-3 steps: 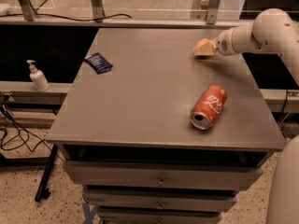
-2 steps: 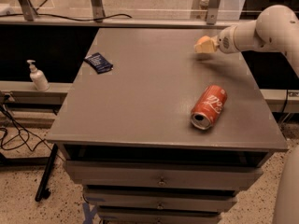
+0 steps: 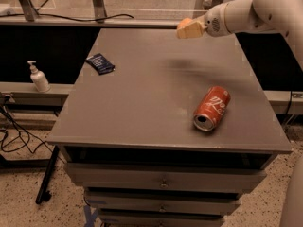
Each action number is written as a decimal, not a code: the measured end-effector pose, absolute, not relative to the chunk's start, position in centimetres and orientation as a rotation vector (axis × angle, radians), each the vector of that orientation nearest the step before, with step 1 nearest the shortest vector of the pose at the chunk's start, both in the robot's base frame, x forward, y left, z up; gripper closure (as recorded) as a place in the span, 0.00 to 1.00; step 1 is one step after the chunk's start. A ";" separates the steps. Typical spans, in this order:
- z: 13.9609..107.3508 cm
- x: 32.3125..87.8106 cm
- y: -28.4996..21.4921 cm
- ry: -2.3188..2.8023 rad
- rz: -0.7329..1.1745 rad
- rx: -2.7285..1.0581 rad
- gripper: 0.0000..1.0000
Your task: Move orange near rxbar blueberry
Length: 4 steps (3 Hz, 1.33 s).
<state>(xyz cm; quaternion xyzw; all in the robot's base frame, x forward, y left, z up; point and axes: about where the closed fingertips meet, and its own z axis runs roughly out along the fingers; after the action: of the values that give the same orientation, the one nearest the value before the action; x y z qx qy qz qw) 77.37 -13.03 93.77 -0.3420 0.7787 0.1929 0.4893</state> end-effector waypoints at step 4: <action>83.6 74.3 -4.8 1.840 0.256 -1.358 1.00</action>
Offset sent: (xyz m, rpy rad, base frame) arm -0.0078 0.0437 -0.0230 -0.1316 0.0098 0.1601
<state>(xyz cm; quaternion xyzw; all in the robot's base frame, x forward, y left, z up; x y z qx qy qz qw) 74.30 -4.80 83.56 -0.5387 0.7300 0.1014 0.4082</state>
